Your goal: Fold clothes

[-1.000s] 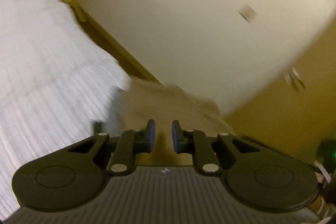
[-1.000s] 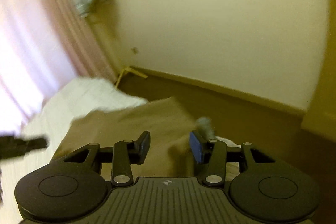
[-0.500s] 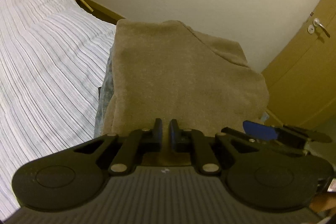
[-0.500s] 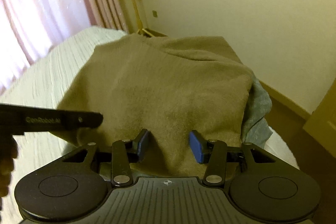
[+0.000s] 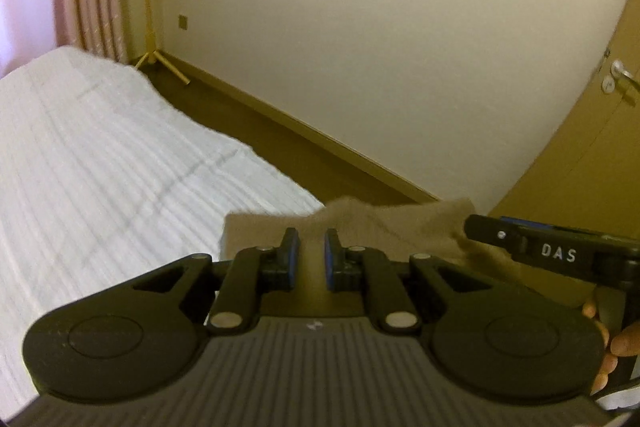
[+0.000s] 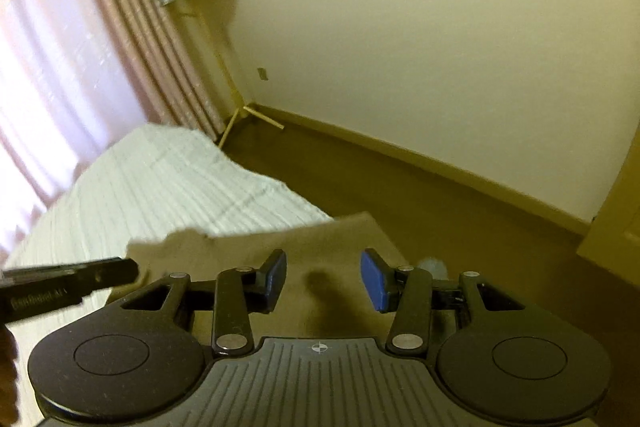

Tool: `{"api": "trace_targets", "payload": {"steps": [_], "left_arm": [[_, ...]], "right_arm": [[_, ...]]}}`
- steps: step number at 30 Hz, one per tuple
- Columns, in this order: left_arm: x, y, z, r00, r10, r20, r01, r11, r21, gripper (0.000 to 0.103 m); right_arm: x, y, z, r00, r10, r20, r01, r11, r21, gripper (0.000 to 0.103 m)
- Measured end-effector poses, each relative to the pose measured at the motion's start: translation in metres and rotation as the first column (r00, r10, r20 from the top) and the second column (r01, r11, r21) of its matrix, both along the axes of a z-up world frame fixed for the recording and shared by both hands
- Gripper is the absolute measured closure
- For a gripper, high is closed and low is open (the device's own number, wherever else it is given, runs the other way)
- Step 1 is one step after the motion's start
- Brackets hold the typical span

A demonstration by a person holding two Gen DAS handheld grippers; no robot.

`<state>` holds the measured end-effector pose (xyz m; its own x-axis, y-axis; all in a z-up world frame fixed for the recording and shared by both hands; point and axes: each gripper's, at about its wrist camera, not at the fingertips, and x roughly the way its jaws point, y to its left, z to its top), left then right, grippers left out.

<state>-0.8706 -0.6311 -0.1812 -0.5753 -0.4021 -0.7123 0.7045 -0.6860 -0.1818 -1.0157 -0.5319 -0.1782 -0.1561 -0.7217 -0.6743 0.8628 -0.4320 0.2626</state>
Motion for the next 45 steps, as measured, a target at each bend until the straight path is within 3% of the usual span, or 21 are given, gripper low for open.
{"api": "trace_targets", "payload": {"steps": [4, 8, 14, 20, 23, 27, 29, 34, 39, 45], "left_arm": [[-0.013, -0.016, -0.037, 0.999, 0.008, 0.048, -0.009, 1.0, 0.018, 0.093], [-0.005, -0.025, -0.059, 0.999, 0.041, 0.034, -0.042, 0.998, 0.037, 0.093], [0.032, -0.015, -0.031, 0.994, 0.107, -0.021, -0.107, 0.994, 0.025, 0.095], [0.085, 0.038, -0.001, 0.991, 0.103, -0.082, -0.1, 0.994, 0.032, 0.096], [0.095, 0.057, -0.005, 0.995, 0.096, -0.032, -0.095, 0.995, 0.044, 0.096], [0.097, 0.06, -0.033, 0.987, 0.153, 0.04, -0.157, 0.981, 0.114, 0.096], [0.099, 0.066, -0.028, 0.985, 0.166, 0.036, -0.169, 0.979, 0.116, 0.097], [0.112, 0.083, -0.002, 0.981, 0.184, 0.064, -0.191, 0.975, 0.111, 0.096], [0.133, 0.118, 0.022, 0.97, 0.204, 0.136, -0.22, 0.969, 0.114, 0.083], [0.161, 0.168, 0.049, 0.973, 0.171, 0.157, -0.187, 0.977, 0.098, 0.07]], "right_arm": [[-0.004, -0.018, -0.035, 1.0, 0.0, 0.015, -0.001, 0.998, 0.07, 0.057], [-0.006, -0.02, -0.058, 1.0, 0.027, -0.015, -0.025, 0.995, 0.099, 0.057], [-0.009, 0.004, -0.037, 0.998, 0.051, -0.046, -0.048, 0.997, 0.054, 0.057], [0.017, 0.067, -0.008, 0.995, 0.102, -0.013, -0.102, 0.995, -0.018, 0.057], [0.037, 0.089, -0.012, 0.989, 0.148, -0.012, -0.148, 0.989, 0.018, 0.057], [0.058, 0.101, -0.034, 0.983, 0.183, 0.009, -0.183, 0.976, 0.117, 0.057], [0.062, 0.103, -0.041, 0.986, 0.167, 0.021, -0.169, 0.977, 0.129, 0.056], [0.07, 0.113, -0.022, 0.987, 0.162, -0.008, -0.16, 0.979, 0.129, 0.056], [0.086, 0.132, -0.012, 0.992, 0.124, 0.011, -0.124, 0.969, 0.215, 0.056], [0.123, 0.172, -0.004, 0.996, 0.084, 0.044, -0.093, 0.956, 0.278, 0.056]]}}
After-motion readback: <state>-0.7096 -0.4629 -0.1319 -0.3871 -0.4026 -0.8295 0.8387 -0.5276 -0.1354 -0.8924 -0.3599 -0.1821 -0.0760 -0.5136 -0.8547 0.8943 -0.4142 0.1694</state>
